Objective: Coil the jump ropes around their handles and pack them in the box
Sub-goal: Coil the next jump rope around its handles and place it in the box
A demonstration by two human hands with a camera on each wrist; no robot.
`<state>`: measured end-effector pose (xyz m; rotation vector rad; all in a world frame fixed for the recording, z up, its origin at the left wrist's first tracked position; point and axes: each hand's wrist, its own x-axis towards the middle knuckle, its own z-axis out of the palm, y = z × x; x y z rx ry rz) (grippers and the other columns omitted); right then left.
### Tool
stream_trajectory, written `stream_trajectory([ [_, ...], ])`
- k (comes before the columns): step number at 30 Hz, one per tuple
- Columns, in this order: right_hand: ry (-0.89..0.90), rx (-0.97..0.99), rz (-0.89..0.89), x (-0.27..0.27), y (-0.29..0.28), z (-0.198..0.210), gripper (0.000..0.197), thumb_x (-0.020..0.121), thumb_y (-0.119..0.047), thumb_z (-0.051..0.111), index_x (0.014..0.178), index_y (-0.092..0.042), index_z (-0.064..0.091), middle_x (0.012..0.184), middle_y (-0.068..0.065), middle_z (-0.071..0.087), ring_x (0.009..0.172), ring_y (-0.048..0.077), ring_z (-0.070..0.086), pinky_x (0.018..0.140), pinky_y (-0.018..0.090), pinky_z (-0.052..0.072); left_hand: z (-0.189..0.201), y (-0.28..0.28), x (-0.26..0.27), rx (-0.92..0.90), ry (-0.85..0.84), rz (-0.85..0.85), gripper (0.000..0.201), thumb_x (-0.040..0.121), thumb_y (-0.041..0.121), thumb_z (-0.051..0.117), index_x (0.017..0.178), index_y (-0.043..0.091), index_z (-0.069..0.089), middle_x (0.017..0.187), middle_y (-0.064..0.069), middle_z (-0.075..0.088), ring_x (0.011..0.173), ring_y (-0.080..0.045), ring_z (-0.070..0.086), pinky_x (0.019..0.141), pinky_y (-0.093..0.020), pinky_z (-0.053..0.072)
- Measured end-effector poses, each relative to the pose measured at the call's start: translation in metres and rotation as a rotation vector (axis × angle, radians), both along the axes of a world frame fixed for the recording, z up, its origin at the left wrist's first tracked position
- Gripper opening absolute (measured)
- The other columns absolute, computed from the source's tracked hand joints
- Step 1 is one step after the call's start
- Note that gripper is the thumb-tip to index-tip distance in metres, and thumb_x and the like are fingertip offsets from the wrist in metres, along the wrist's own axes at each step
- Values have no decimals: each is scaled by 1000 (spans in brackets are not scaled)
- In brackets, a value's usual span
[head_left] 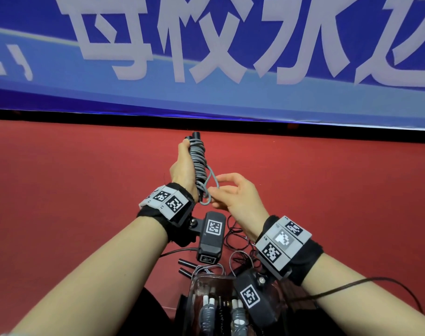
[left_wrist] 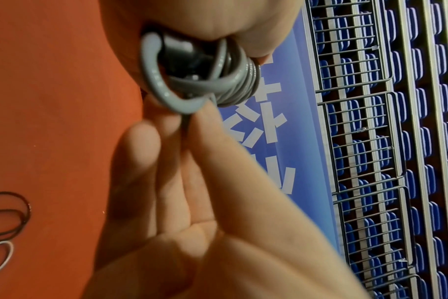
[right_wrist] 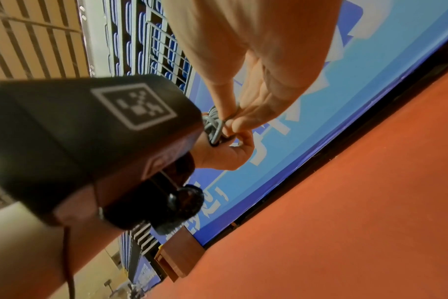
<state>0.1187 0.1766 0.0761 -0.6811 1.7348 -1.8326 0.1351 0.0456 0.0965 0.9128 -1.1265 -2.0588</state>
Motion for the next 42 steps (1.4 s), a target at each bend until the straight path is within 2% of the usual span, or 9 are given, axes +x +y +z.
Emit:
stream_trajectory([
  [5,108,55,-19,0,-4,2,14,94,-16,60,102,-10,71,84,0,69,62,7,64,67,25,56,-3,3,0,20,11,171,44,86,52,59,75,9,61,52,-4,55,41,-20,52,53,-29,47],
  [9,225,157,0,-2,-4,5,13,74,-36,70,87,-35,74,85,-9,74,81,10,69,80,34,57,-4,2,-1,-10,-11,248,45,85,52,59,74,9,62,61,-6,58,45,-21,54,56,-32,48],
  [16,451,315,-33,-4,2,8,34,79,-22,74,113,-22,73,72,-13,66,61,-6,54,59,1,38,-6,7,-2,-30,-31,269,57,66,65,57,81,11,63,74,-8,62,59,-25,58,63,-36,52],
  [24,537,329,6,4,7,13,26,81,-10,65,106,-13,74,79,17,72,63,11,49,65,24,48,-3,19,-2,-89,-57,273,66,67,68,52,96,10,64,87,-11,64,71,-28,62,73,-45,56],
  [27,525,342,2,2,8,12,30,82,-6,64,110,-13,74,80,10,73,60,16,57,60,15,47,-5,22,-3,-116,-68,266,59,80,62,53,100,7,63,87,-11,64,69,-26,61,66,-38,52],
  [30,437,354,-19,-2,6,10,35,83,-4,65,116,-14,71,75,-11,64,61,-6,56,57,2,42,-7,23,-3,-122,-75,259,58,83,60,53,102,6,63,89,-11,64,69,-25,60,65,-35,51],
  [34,309,332,-76,-3,1,4,36,80,-1,64,113,-14,73,86,-8,70,75,-1,63,72,9,48,-8,27,-2,-162,-97,243,50,88,56,53,100,8,62,90,-10,65,73,-25,61,70,-36,52],
  [37,292,311,-102,-3,2,5,36,80,-3,67,110,-22,72,82,-12,69,74,-4,63,60,6,46,-7,28,0,-175,-118,232,47,87,60,50,96,15,60,94,-10,68,82,-28,67,79,-42,56],
  [42,211,254,-102,-3,1,7,34,77,0,67,96,-28,61,90,-3,70,74,11,65,57,23,47,-4,27,1,-110,-89,238,69,69,70,47,106,14,62,103,-13,69,91,-33,69,87,-53,55],
])
